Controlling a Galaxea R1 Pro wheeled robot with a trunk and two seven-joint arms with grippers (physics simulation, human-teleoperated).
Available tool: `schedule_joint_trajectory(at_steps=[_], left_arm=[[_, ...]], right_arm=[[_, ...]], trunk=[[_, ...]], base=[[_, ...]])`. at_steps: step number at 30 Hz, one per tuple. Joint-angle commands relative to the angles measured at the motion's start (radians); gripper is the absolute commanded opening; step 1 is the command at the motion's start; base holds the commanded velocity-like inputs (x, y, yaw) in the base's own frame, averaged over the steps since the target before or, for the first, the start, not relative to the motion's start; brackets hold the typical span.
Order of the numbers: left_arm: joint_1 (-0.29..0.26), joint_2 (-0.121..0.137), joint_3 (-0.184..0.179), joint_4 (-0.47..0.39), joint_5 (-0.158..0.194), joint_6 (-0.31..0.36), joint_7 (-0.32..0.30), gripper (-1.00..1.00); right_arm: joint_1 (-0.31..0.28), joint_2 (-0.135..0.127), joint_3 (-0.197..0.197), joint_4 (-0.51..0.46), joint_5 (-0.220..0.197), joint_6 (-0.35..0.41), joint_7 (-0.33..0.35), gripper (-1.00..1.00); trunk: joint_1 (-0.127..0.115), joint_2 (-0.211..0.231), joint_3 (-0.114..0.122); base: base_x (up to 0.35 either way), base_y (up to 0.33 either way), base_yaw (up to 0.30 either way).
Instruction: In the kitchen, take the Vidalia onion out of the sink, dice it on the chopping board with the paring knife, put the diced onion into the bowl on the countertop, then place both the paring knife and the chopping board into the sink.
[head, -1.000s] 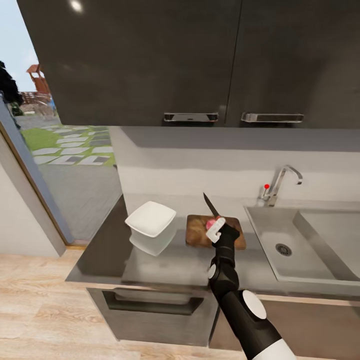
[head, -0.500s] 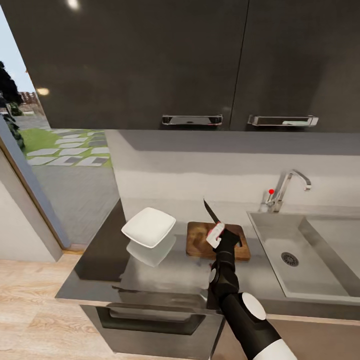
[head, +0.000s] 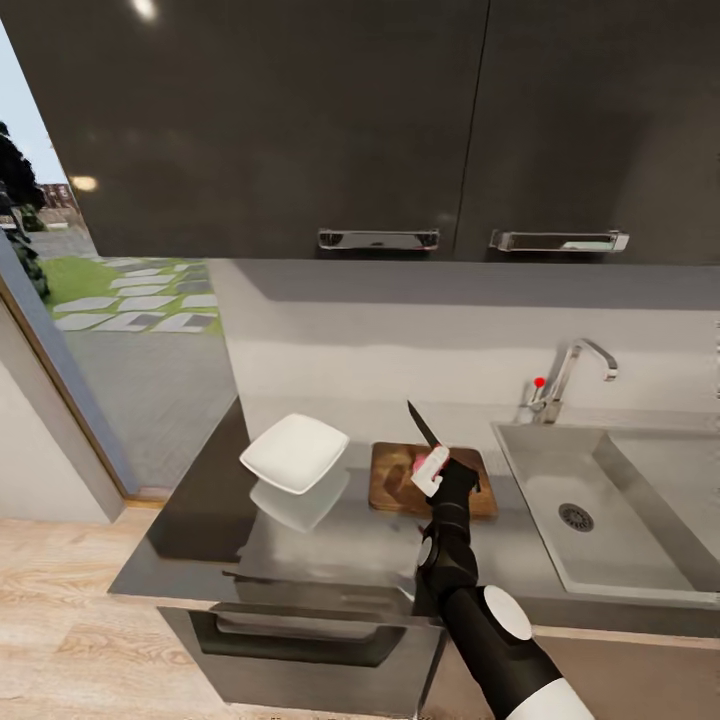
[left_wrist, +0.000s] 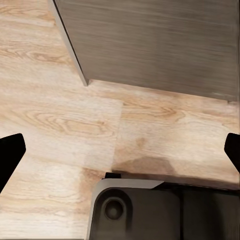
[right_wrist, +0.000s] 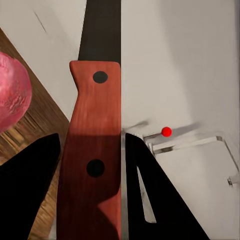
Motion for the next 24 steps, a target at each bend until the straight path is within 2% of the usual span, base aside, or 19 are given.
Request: schedule_joint_trajectory(at_steps=[1, 6, 19, 24], left_arm=[[0.000, -0.001, 0.001, -0.001, -0.001, -0.002, 0.002, 1.00], [0.000, -0.001, 0.001, -0.001, 0.000, 0.000, 0.002, 1.00], [0.000, -0.001, 0.001, -0.001, 0.000, 0.000, 0.002, 1.00], [0.000, -0.001, 0.001, -0.001, 0.000, 0.000, 0.002, 1.00]], right_arm=[[-0.001, 0.000, 0.003, 0.000, 0.004, 0.008, -0.002, -1.00], [-0.001, 0.006, 0.004, 0.000, 0.004, 0.008, -0.002, -1.00], [-0.001, 0.009, 0.006, 0.005, 0.005, 0.009, -0.002, -1.00], [-0.001, 0.011, 0.032, 0.058, 0.006, 0.009, -0.002, -1.00]], trunk=[[0.000, -0.002, -0.002], [0.000, -0.002, -0.002], [0.000, -0.002, -0.002], [0.000, -0.002, -0.002]], base=[[-0.129, -0.192, 0.000], [-0.116, -0.145, 0.000], [-0.009, -0.012, 0.000], [0.000, 0.000, 0.000]])
